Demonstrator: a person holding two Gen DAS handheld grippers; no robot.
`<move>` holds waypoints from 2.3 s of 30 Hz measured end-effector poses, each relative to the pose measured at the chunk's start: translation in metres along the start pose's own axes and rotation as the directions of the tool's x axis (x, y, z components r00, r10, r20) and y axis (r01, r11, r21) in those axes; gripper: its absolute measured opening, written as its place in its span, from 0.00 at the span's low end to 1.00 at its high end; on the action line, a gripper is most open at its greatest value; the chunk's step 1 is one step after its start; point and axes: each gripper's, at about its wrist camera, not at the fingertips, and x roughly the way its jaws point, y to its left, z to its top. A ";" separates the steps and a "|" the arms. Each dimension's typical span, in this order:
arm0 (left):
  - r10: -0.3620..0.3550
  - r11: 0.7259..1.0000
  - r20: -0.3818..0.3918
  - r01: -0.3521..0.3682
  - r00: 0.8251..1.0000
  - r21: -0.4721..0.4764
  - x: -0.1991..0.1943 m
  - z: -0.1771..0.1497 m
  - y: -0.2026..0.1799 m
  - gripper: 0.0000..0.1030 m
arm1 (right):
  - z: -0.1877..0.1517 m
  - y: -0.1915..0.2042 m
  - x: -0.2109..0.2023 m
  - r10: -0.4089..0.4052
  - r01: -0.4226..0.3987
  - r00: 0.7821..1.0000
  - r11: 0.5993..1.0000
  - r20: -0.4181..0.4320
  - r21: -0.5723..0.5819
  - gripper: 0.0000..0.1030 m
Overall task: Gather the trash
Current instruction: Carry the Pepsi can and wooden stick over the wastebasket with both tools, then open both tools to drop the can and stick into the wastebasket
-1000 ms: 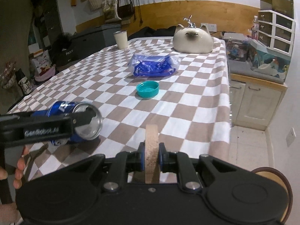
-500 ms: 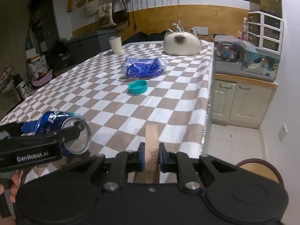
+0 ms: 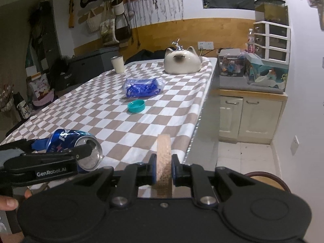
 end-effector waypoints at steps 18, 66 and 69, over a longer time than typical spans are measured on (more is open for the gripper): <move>-0.159 0.983 -0.003 0.159 0.987 0.090 0.006 0.012 -0.110 0.82 | -0.017 -0.091 -0.048 -0.159 0.154 0.986 0.982 0.038 0.109 0.14; -0.311 0.883 -0.552 0.450 0.773 0.133 0.250 -0.044 -0.307 0.82 | -0.096 -0.321 0.139 -0.158 0.347 0.893 0.838 -0.422 0.421 0.14; -0.295 0.884 -0.574 0.446 0.764 0.138 0.259 -0.049 -0.311 0.82 | -0.100 -0.326 0.154 -0.155 0.360 0.882 0.832 -0.446 0.422 0.14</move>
